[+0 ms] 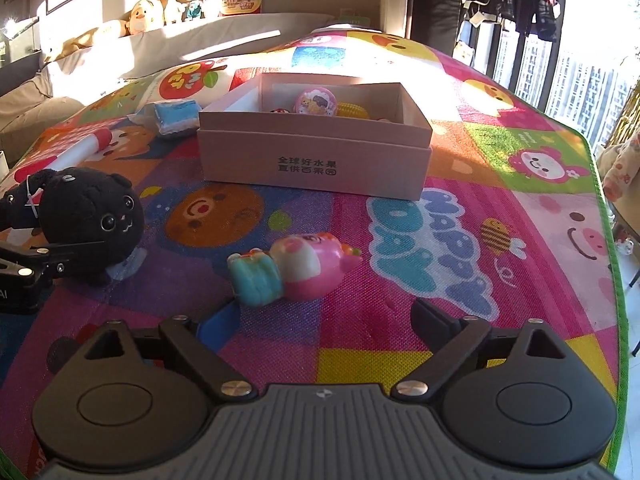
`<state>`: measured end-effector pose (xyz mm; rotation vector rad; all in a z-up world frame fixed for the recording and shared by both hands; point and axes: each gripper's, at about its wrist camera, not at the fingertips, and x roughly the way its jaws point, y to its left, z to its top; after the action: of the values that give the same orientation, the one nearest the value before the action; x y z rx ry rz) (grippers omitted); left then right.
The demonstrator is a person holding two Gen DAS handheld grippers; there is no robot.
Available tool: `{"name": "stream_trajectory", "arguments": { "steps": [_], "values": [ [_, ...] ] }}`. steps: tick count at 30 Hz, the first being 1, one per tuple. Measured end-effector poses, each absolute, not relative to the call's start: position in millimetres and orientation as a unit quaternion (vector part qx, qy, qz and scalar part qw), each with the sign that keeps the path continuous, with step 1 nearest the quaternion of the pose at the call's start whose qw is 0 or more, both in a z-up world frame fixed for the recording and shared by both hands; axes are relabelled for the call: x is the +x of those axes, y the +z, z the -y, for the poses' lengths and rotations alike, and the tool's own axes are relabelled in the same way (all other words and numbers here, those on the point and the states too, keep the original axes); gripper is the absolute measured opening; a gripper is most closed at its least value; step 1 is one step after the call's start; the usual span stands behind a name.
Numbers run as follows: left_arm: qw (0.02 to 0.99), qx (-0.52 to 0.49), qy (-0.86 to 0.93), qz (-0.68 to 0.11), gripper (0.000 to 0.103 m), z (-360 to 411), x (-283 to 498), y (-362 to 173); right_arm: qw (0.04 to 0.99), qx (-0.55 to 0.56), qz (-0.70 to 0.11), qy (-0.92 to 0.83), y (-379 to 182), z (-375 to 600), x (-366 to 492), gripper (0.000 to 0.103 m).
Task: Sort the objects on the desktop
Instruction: 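Grasp the pink unicorn squishy with the right gripper while the left gripper holds the bear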
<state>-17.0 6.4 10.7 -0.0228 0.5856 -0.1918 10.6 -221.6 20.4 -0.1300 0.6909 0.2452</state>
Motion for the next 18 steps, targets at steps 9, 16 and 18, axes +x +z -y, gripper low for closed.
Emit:
{"name": "stream_trajectory", "arguments": {
  "steps": [9,16,18],
  "values": [
    [0.952,-0.012,-0.095,-0.290,0.102,-7,-16,10,0.932,-0.072,-0.320,0.152,26,210,18,0.099],
    [0.952,-0.013,-0.096,-0.291,0.102,-7,-16,10,0.923,-0.051,-0.345,0.160,21,214,32,0.088],
    [0.952,-0.010,-0.093,-0.291,0.102,-6,-16,10,0.922,-0.053,-0.348,0.159,21,214,33,0.076]
  ]
}}
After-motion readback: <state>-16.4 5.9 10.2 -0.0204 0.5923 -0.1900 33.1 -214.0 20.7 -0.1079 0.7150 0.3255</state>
